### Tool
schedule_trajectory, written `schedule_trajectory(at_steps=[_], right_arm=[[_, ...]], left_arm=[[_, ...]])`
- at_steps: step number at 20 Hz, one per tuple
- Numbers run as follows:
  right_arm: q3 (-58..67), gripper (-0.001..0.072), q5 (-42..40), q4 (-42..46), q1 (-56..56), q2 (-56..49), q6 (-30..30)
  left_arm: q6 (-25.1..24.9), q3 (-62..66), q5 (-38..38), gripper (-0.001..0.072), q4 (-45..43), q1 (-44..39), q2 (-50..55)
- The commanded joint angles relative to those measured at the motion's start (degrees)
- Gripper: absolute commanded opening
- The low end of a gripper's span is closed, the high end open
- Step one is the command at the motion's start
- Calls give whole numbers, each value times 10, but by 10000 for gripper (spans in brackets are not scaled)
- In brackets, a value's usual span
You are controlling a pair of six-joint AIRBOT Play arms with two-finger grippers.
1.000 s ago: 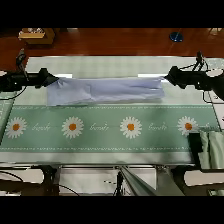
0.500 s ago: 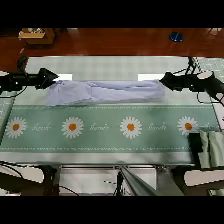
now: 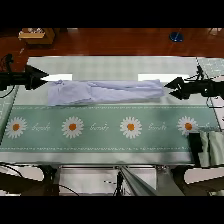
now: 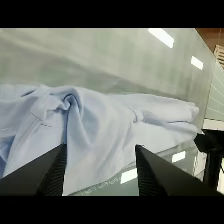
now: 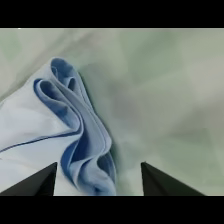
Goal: Fold the shirts.
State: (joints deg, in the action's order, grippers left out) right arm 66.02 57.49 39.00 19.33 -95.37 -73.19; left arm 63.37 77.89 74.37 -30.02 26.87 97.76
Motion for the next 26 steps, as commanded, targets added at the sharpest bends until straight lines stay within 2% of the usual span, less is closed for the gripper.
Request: schedule_trajectory(at_steps=[1,3,4,6,7,8,10,11,12,15,18,23,26], right_arm=[[0,576,-7,-68,-36,-37,5],[0,551,-43,-73,-69,-48,1],[0,448,-57,-76,-82,-49,2],[6,69,-63,-90,-91,-46,10],[17,19,-38,-90,-89,-42,23],[27,19,-11,-87,-86,-32,38],[38,18,29,-58,-75,6,38],[38,18,44,-37,-71,30,36],[38,18,60,1,-69,56,21],[38,18,123,118,-71,125,-14],[38,18,193,179,-71,192,-17],[38,18,233,210,-71,298,-25],[38,18,246,211,-71,338,-33]], left_arm=[[4,2,12,514,0,-24,-1],[4,2,11,514,0,-39,-1],[4,2,11,514,0,-43,-1],[5,2,12,500,1,-49,-1],[21,2,12,372,1,-49,-2],[42,2,12,244,1,-50,-4],[60,3,12,104,1,-60,-14],[59,3,16,88,1,-74,-24],[59,3,21,15,1,-96,-33],[66,3,4,18,1,-193,-42],[70,3,-14,18,0,-301,-30],[105,3,-22,19,1,-428,10],[105,3,-30,19,1,-479,26]])
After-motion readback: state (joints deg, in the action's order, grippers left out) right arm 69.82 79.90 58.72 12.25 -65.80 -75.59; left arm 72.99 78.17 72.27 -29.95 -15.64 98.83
